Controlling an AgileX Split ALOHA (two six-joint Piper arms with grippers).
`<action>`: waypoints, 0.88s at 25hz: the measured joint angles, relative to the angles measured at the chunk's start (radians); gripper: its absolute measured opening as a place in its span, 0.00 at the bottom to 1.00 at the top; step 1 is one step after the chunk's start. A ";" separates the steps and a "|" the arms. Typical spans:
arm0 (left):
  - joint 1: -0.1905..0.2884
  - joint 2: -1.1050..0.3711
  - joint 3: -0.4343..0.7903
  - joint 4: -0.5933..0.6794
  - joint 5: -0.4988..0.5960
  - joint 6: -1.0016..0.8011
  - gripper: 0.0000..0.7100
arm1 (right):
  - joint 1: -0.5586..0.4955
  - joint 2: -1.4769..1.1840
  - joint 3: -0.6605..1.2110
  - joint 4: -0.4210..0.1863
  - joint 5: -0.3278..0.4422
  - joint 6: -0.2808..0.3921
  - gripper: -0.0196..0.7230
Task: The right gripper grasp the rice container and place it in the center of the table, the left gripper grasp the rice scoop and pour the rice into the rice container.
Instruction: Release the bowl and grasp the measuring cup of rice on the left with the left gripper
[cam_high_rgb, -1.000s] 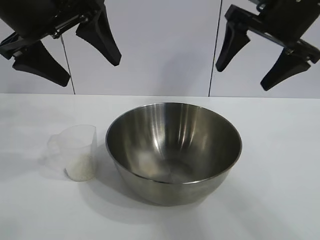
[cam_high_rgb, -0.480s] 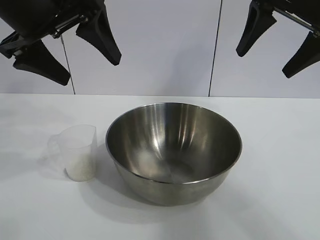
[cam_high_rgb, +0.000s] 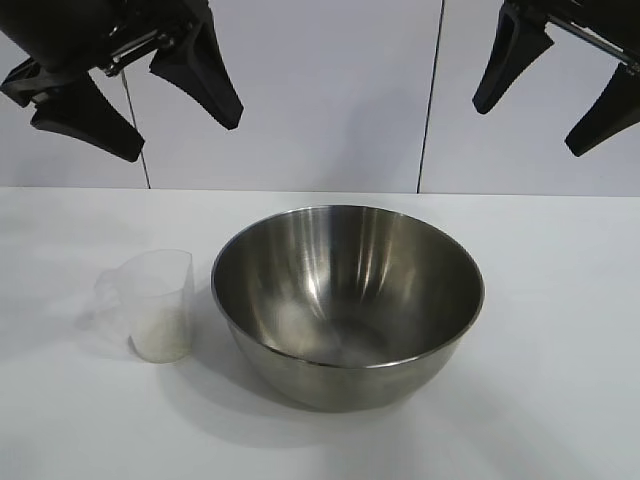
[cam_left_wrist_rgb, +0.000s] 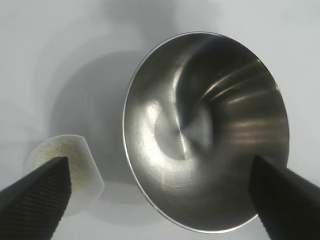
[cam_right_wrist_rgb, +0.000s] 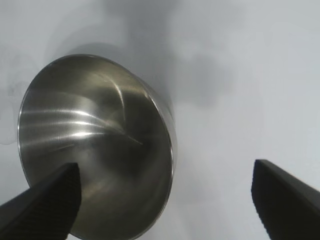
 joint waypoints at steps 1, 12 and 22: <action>0.000 0.000 0.000 -0.001 -0.012 0.019 0.98 | 0.000 0.000 0.000 -0.001 0.000 0.000 0.89; 0.000 -0.085 0.034 -0.006 -0.166 0.140 0.98 | 0.000 0.000 0.000 -0.032 -0.001 0.001 0.89; 0.000 -0.143 0.199 -0.007 -0.324 0.174 0.98 | 0.000 0.010 0.107 -0.034 -0.089 0.001 0.89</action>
